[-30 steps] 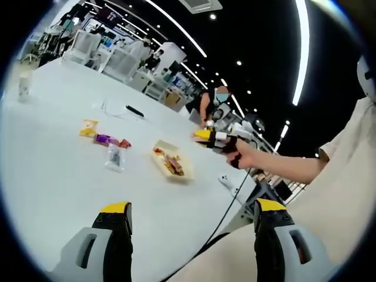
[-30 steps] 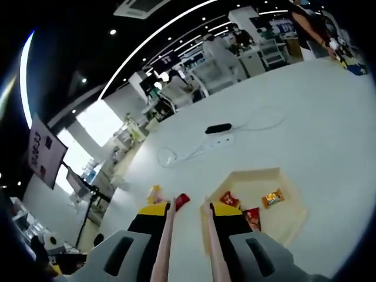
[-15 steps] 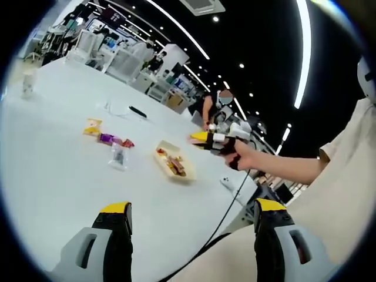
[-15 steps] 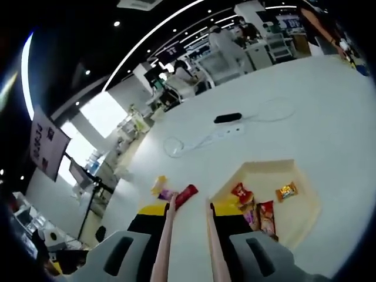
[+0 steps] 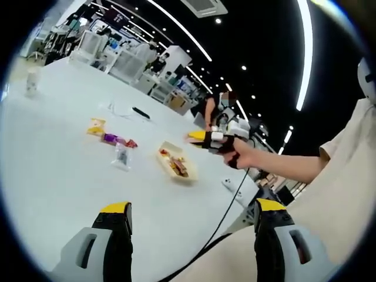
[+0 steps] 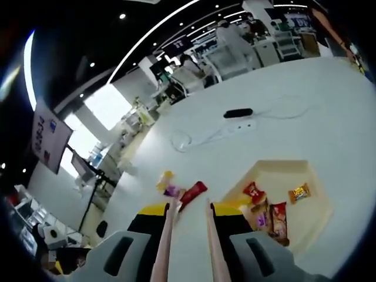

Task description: Place the target food into the container with the food tongs after gripping and lifting it, then release it inside without dropping or visibly crushing the food.

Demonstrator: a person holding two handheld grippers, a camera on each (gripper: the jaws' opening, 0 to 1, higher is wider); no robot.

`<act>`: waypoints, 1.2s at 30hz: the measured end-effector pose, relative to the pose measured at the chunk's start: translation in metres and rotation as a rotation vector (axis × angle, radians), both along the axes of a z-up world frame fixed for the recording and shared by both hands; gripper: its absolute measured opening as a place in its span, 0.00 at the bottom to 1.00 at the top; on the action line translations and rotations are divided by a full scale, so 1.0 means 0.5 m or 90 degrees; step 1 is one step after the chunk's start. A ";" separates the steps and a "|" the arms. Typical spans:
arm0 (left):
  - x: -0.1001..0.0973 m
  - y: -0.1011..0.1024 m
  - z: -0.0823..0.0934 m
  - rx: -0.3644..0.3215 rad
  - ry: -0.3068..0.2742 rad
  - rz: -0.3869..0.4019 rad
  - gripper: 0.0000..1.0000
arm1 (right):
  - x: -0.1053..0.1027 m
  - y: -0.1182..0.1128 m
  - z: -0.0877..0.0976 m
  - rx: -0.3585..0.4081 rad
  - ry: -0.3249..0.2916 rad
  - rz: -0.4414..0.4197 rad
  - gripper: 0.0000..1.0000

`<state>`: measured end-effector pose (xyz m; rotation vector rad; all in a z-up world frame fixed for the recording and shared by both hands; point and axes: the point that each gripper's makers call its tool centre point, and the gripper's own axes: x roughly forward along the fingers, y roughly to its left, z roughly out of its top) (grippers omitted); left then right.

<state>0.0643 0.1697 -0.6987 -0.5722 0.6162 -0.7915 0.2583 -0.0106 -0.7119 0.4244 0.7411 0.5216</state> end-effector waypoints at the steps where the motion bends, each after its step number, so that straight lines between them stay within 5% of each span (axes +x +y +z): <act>1: 0.000 0.000 0.000 0.000 0.000 0.000 0.85 | 0.001 0.003 0.000 0.001 0.000 0.002 0.27; 36: -0.017 0.036 -0.005 -0.005 -0.005 0.031 0.85 | -0.013 0.093 -0.018 -0.090 -0.023 0.119 0.28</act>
